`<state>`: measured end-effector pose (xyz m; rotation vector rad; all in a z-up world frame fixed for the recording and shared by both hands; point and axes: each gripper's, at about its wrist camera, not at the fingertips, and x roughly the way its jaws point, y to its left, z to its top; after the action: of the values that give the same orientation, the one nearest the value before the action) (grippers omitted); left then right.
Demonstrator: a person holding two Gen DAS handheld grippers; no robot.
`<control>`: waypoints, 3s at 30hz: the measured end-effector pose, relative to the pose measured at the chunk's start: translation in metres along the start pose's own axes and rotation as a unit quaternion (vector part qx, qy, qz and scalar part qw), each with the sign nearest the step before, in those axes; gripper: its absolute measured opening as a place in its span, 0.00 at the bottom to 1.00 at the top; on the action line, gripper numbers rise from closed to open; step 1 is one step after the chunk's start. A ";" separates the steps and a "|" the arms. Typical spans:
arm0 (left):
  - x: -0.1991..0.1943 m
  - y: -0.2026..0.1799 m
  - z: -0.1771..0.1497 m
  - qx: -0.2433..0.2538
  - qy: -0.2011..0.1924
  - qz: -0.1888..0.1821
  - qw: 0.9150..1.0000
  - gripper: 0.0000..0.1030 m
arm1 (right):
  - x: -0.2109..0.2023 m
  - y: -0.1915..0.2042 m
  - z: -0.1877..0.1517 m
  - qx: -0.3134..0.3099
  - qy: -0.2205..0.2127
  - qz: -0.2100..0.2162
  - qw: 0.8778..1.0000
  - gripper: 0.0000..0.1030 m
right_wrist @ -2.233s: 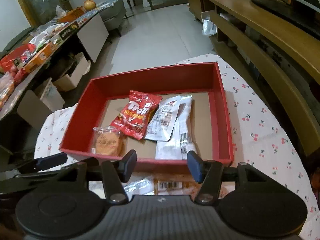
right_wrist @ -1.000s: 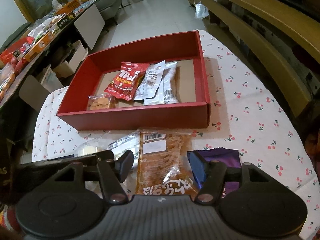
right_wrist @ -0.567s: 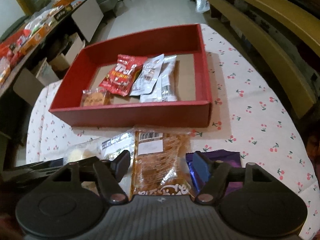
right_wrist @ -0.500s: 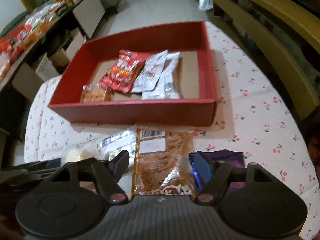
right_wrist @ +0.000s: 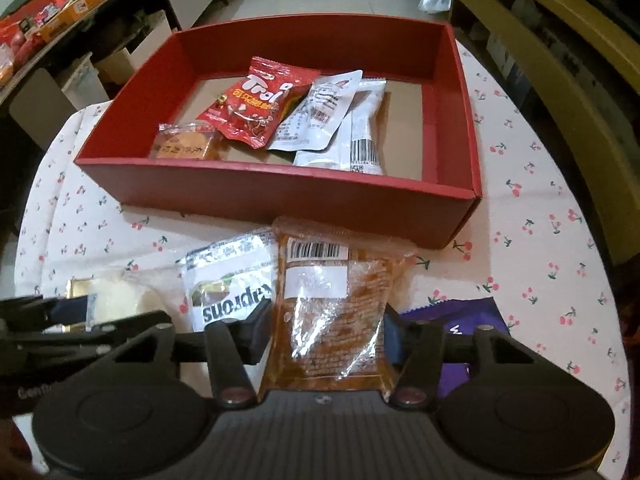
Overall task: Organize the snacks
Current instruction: 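Grasp the round wrapped pastry with the left tool while the right tool grasps the orange bread bag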
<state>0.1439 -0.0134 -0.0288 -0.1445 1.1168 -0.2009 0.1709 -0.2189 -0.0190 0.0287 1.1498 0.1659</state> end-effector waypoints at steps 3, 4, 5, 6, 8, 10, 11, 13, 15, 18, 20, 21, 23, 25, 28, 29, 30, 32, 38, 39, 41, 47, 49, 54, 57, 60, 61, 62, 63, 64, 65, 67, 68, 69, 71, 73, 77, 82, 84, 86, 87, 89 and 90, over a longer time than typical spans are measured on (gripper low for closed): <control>-0.003 -0.003 -0.001 0.011 -0.003 0.006 1.000 0.64 | -0.005 0.002 -0.006 -0.007 -0.002 0.002 1.000 0.64; -0.004 -0.003 -0.001 0.014 -0.004 0.007 1.000 0.64 | -0.007 0.003 -0.007 -0.007 -0.002 0.005 1.000 0.60; -0.005 -0.004 -0.001 0.015 -0.005 0.008 1.000 0.63 | -0.010 0.003 -0.009 -0.005 -0.002 0.010 1.000 0.59; -0.007 -0.004 -0.002 0.017 -0.006 0.008 1.000 0.63 | -0.012 0.003 -0.010 -0.005 -0.003 0.014 1.000 0.56; -0.008 -0.005 -0.003 0.018 -0.006 0.008 1.000 0.63 | -0.016 0.004 -0.013 -0.008 -0.005 0.014 1.000 0.46; -0.010 -0.007 -0.004 0.021 -0.005 0.009 1.000 0.63 | -0.015 0.004 -0.015 -0.005 0.001 0.020 1.000 0.45; -0.010 -0.007 -0.005 0.022 -0.004 0.009 1.000 0.63 | -0.013 0.004 -0.016 -0.005 0.006 0.021 1.000 0.45; -0.010 -0.009 -0.008 0.026 -0.002 0.008 1.000 0.64 | -0.010 0.005 -0.018 -0.001 0.012 0.023 1.000 0.49; -0.010 -0.011 -0.008 0.029 -0.004 0.013 0.999 0.65 | -0.008 0.007 -0.018 -0.002 0.014 0.027 1.000 0.54; -0.008 -0.011 -0.008 0.028 0.000 0.015 0.999 0.70 | -0.004 0.009 -0.018 0.003 0.021 0.029 0.999 0.66; -0.007 -0.009 -0.008 0.026 0.004 0.017 1.000 0.72 | 0.000 0.012 -0.019 0.000 0.021 0.019 1.000 0.69; -0.006 -0.007 -0.008 0.024 0.006 0.018 1.000 0.72 | 0.002 0.012 -0.019 -0.001 0.021 0.016 1.000 0.70; -0.005 -0.004 -0.009 0.022 0.009 0.017 1.000 0.73 | 0.005 0.015 -0.019 -0.001 0.017 0.012 1.000 0.71; -0.005 -0.002 -0.010 0.022 0.008 0.023 0.999 0.73 | 0.008 0.017 -0.020 0.003 0.012 0.007 1.000 0.76; -0.007 0.005 -0.010 0.014 0.007 0.026 1.000 0.74 | 0.009 0.022 -0.021 0.009 -0.001 0.010 1.000 0.79; -0.009 0.007 -0.010 0.008 0.007 0.020 1.000 0.76 | 0.008 0.020 -0.021 0.022 -0.002 0.017 1.000 0.79; -0.012 0.010 -0.010 0.004 0.007 0.013 1.000 0.77 | 0.008 0.019 -0.020 0.032 -0.001 0.023 0.999 0.79; -0.015 0.011 -0.011 0.006 0.003 0.010 1.000 0.79 | 0.005 0.016 -0.018 0.045 0.003 0.037 0.998 0.79; -0.005 0.007 -0.020 0.024 0.017 0.018 0.999 0.82 | 0.015 0.032 -0.016 0.006 0.005 0.027 1.000 0.97; -0.004 0.005 -0.022 0.032 0.015 0.022 0.999 0.82 | 0.016 0.038 -0.016 -0.006 0.002 0.016 1.000 0.98; -0.003 0.000 -0.024 0.049 0.013 0.032 0.998 0.82 | 0.017 0.044 -0.017 -0.026 -0.006 -0.005 1.000 0.93; -0.008 0.007 -0.025 0.051 0.018 0.014 0.998 0.68 | 0.008 0.033 -0.023 -0.025 -0.003 0.023 0.999 0.62; -0.011 0.007 -0.026 0.049 0.017 0.008 0.999 0.66 | 0.002 0.029 -0.027 -0.024 -0.003 0.022 0.999 0.53; -0.015 0.006 -0.025 0.046 0.015 -0.003 0.999 0.64 | -0.007 0.018 -0.041 -0.013 0.000 0.023 1.000 0.50; -0.017 0.003 -0.024 0.050 0.011 -0.010 0.999 0.63 | -0.018 0.014 -0.049 -0.005 -0.006 0.032 0.999 0.50; -0.020 -0.001 -0.022 0.049 0.007 -0.016 0.999 0.63 | -0.030 0.010 -0.052 0.007 -0.020 0.040 0.999 0.50; -0.022 -0.002 -0.022 0.051 0.005 -0.017 0.999 0.63 | -0.035 0.010 -0.052 0.007 -0.025 0.042 0.999 0.50; -0.023 -0.003 -0.022 0.052 0.003 -0.017 0.998 0.63 | -0.038 0.010 -0.053 0.008 -0.030 0.045 0.999 0.50; -0.024 -0.004 -0.022 0.053 0.001 -0.018 0.998 0.63 | -0.042 0.010 -0.053 0.009 -0.034 0.048 0.998 0.50; -0.024 -0.004 -0.021 0.053 0.001 -0.018 0.998 0.63 | -0.043 0.010 -0.052 0.010 -0.036 0.049 0.998 0.50; -0.024 -0.005 -0.021 0.053 0.000 -0.019 0.998 0.63 | -0.044 0.010 -0.052 0.009 -0.037 0.048 0.998 0.50; -0.024 -0.006 -0.021 0.054 0.000 -0.018 0.998 0.63 | -0.044 0.011 -0.052 0.010 -0.038 0.048 0.998 0.50; -0.023 -0.006 -0.021 0.055 0.000 -0.019 0.998 0.63 | -0.044 0.011 -0.052 0.010 -0.038 0.049 0.998 0.50; -0.023 -0.006 -0.021 0.056 0.001 -0.020 0.998 0.63 | -0.044 0.011 -0.051 0.010 -0.038 0.049 0.998 0.50; -0.022 -0.005 -0.022 0.057 0.003 -0.019 0.998 0.63 | -0.044 0.011 -0.051 0.009 -0.038 0.049 0.998 0.50; -0.018 -0.006 -0.023 0.059 0.008 -0.018 0.998 0.63 | -0.043 0.011 -0.051 0.009 -0.035 0.048 0.998 0.50; -0.006 -0.010 -0.020 0.060 0.013 -0.016 0.998 0.68 | -0.039 0.011 -0.052 0.011 -0.025 0.047 0.999 0.50; 0.006 -0.013 -0.015 0.059 0.010 -0.006 0.998 0.69 | -0.034 0.005 -0.052 0.019 -0.018 0.040 0.999 0.50; 0.007 -0.017 -0.017 0.070 0.008 0.005 0.997 0.66 | -0.031 0.003 -0.052 0.021 -0.016 0.037 0.999 0.50; 0.006 -0.021 -0.020 0.085 0.005 0.015 0.996 0.63 | -0.031 0.002 -0.051 0.021 -0.016 0.036 0.999 0.50; 0.005 -0.023 -0.021 0.088 0.006 0.015 0.996 0.63 | -0.032 0.002 -0.051 0.020 -0.017 0.036 0.999 0.50; 0.002 -0.023 -0.022 0.089 0.008 0.011 0.996 0.63 | -0.034 0.003 -0.051 0.018 -0.021 0.036 0.999 0.50; 0.000 -0.023 -0.023 0.091 0.007 0.012 0.996 0.63 | -0.035 0.003 -0.051 0.017 -0.023 0.035 0.999 0.50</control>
<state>0.1207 -0.0361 -0.0338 0.0333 1.1083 -0.2819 0.1105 -0.2240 -0.0082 0.1035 1.1070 0.2069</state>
